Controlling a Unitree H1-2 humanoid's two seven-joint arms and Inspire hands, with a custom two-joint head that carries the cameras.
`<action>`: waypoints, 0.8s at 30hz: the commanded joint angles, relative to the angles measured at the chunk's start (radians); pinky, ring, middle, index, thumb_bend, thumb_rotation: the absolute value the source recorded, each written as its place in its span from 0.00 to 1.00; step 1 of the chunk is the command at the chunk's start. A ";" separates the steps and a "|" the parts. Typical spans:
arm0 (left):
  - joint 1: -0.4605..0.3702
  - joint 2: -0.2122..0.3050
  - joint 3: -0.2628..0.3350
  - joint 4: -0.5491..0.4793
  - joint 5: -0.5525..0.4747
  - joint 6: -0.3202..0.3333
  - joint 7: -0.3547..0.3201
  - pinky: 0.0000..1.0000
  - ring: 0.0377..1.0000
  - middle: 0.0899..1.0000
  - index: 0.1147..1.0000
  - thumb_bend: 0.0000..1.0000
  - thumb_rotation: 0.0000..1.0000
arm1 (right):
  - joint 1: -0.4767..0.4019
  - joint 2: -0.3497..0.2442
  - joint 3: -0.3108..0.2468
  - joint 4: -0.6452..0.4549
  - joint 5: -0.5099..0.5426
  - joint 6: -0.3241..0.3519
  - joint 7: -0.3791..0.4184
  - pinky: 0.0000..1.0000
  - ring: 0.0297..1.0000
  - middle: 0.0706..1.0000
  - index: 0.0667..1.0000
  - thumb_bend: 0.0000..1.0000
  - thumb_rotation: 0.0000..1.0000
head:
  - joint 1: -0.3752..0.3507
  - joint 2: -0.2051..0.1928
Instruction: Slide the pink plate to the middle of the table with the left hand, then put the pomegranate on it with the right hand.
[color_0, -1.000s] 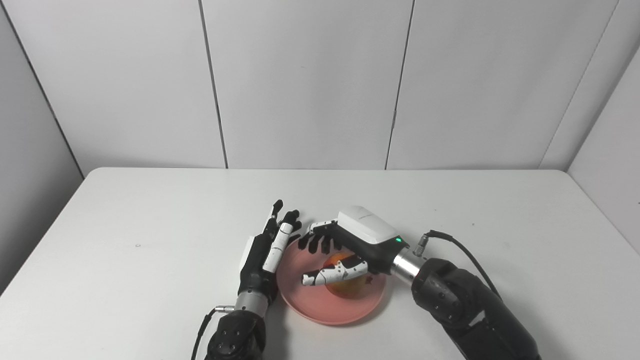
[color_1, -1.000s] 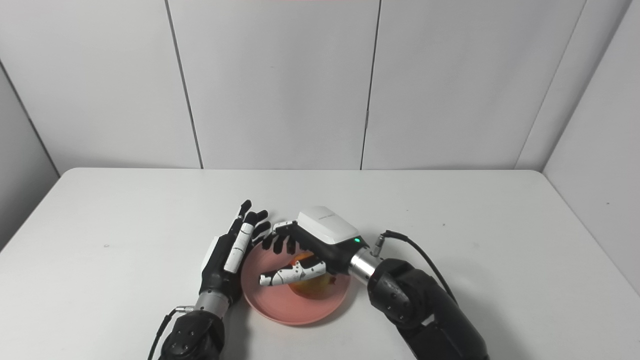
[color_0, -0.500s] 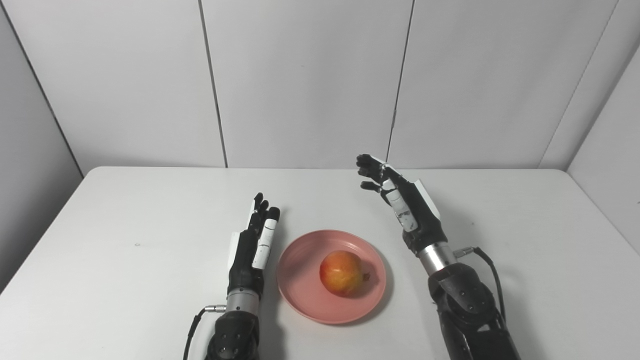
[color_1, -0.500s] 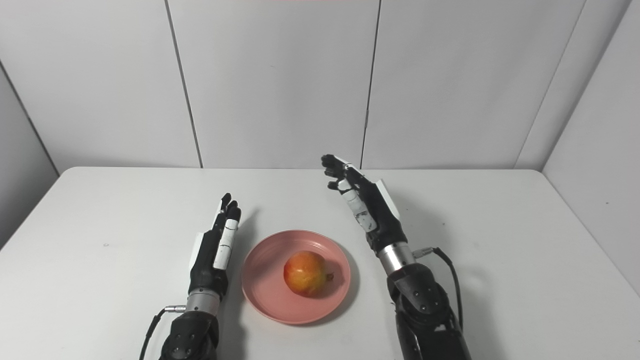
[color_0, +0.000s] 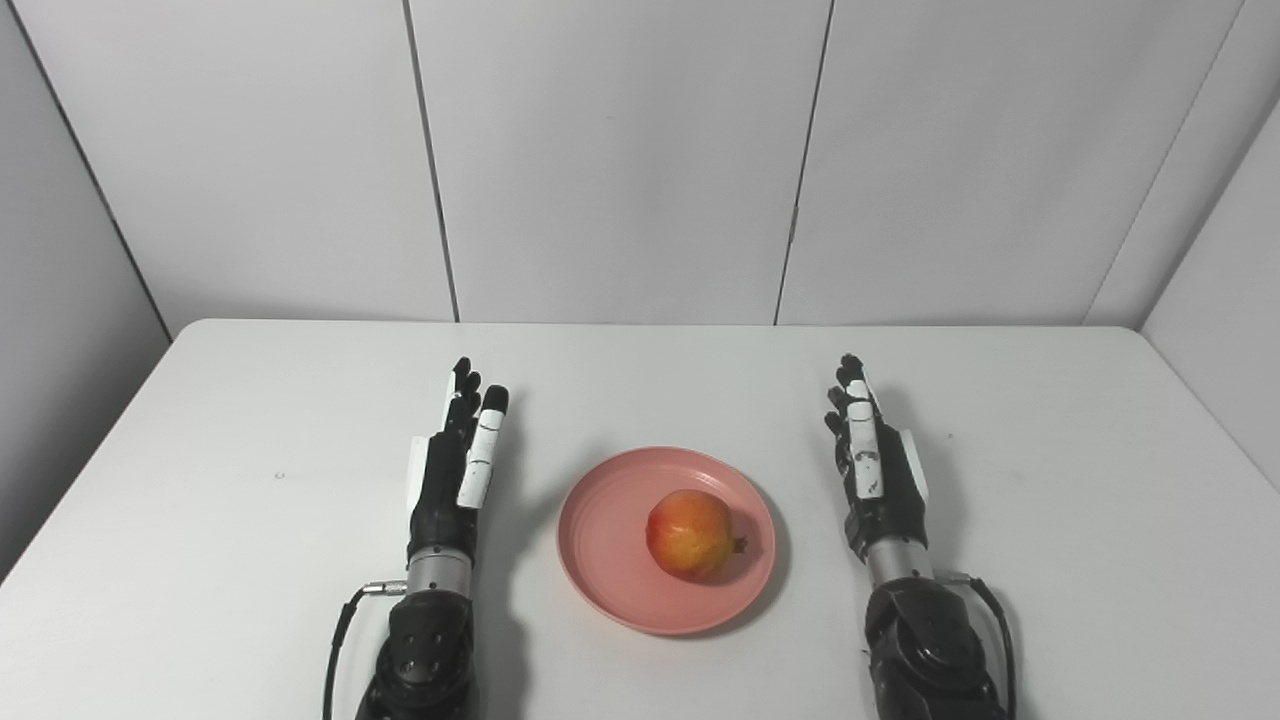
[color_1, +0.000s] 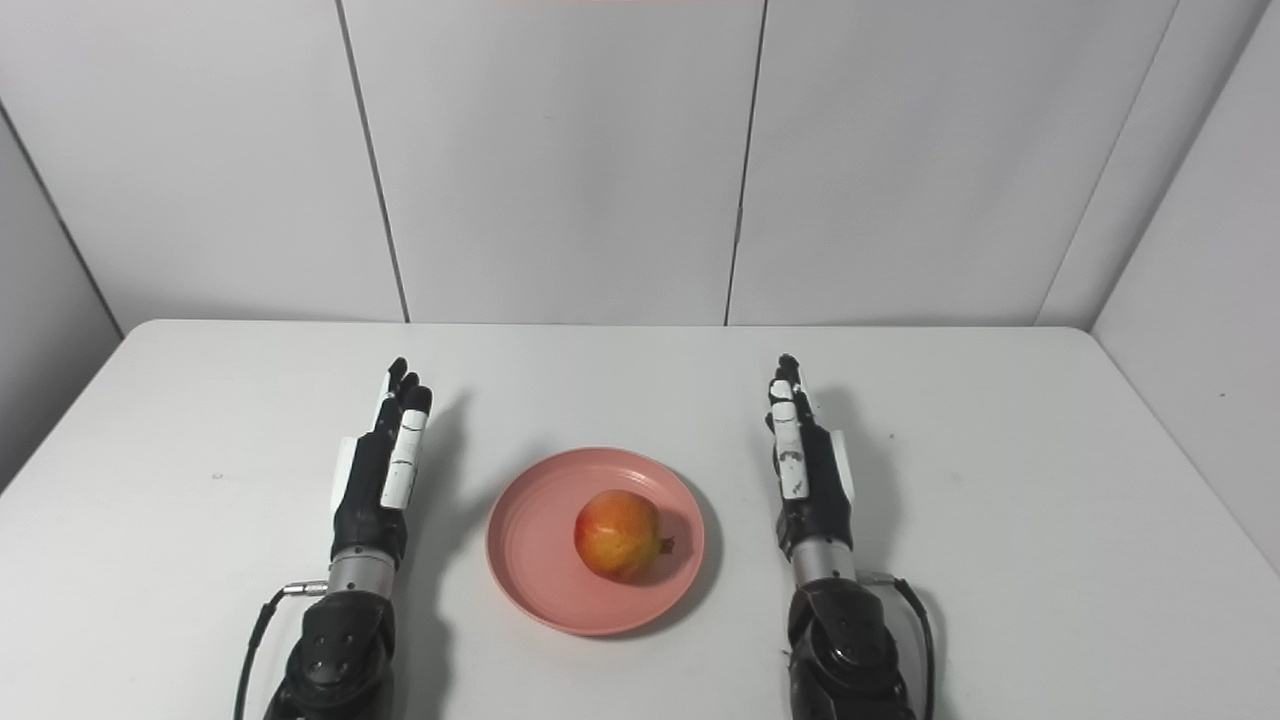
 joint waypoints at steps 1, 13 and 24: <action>-0.053 0.011 -0.011 -0.023 -0.019 0.020 -0.043 1.00 1.00 1.00 1.00 0.91 0.98 | -0.014 0.013 -0.010 -0.001 0.017 -0.021 -0.017 1.00 1.00 1.00 1.00 0.81 1.00 | -0.001 0.001; -0.054 0.013 -0.011 -0.004 -0.042 0.008 -0.064 1.00 1.00 1.00 1.00 0.91 0.95 | 0.017 0.014 0.009 0.036 0.011 -0.035 -0.019 1.00 1.00 1.00 1.00 0.79 1.00 | -0.002 0.001; -0.042 -0.006 -0.012 -0.012 -0.027 -0.014 -0.036 1.00 1.00 1.00 1.00 0.88 0.96 | 0.016 -0.006 0.026 0.013 0.028 0.032 0.002 1.00 1.00 0.99 0.98 0.80 1.00 | 0.000 0.003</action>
